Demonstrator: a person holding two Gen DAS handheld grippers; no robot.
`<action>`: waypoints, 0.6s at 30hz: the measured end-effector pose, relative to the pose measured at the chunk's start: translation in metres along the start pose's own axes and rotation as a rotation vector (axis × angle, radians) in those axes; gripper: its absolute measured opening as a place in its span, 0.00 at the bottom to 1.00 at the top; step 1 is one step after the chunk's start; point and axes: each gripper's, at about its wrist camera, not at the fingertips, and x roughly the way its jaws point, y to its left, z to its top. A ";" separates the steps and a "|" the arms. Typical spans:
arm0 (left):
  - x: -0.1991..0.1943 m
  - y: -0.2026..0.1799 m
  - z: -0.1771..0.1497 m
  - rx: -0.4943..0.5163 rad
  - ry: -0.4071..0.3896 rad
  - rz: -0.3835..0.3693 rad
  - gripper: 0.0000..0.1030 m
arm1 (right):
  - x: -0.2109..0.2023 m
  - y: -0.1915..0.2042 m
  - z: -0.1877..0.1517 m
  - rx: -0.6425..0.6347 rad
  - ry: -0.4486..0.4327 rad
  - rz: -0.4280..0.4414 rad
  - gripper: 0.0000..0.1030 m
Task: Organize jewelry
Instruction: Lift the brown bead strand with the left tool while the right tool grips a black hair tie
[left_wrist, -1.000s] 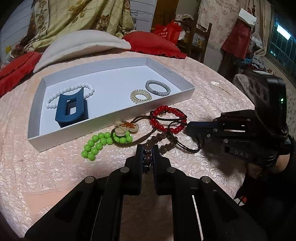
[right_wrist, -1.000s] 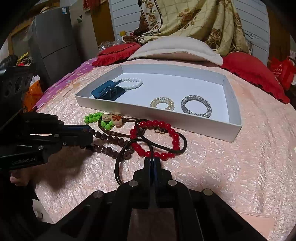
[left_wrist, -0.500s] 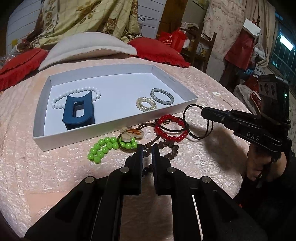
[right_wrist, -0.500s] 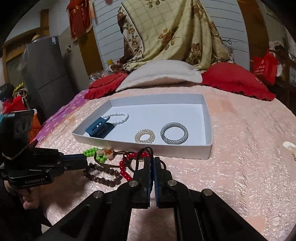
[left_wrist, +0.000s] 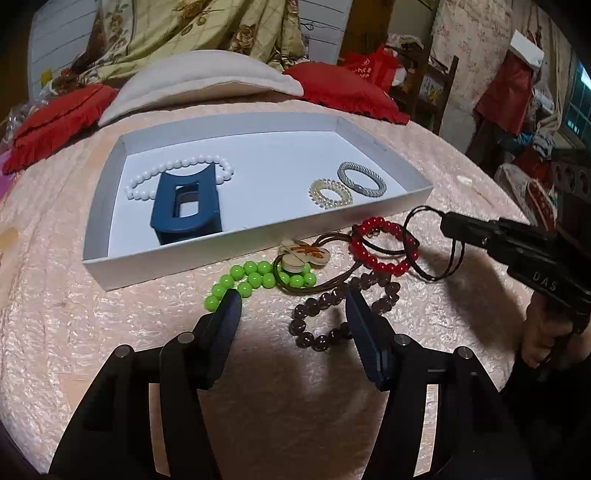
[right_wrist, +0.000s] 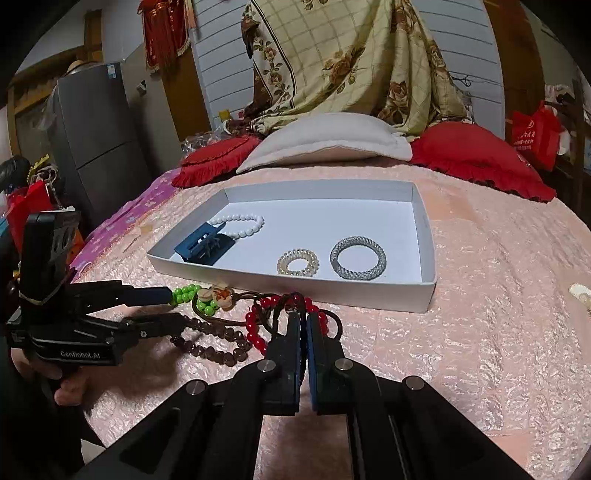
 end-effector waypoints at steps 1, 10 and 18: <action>0.002 -0.002 0.000 0.009 0.008 0.000 0.56 | 0.000 0.000 0.000 0.000 -0.001 0.002 0.03; 0.003 -0.020 -0.005 0.089 0.062 -0.061 0.25 | 0.000 0.000 0.000 0.002 -0.002 0.002 0.03; 0.002 -0.035 -0.012 0.160 0.075 -0.079 0.22 | 0.001 -0.002 0.001 0.013 -0.004 -0.002 0.03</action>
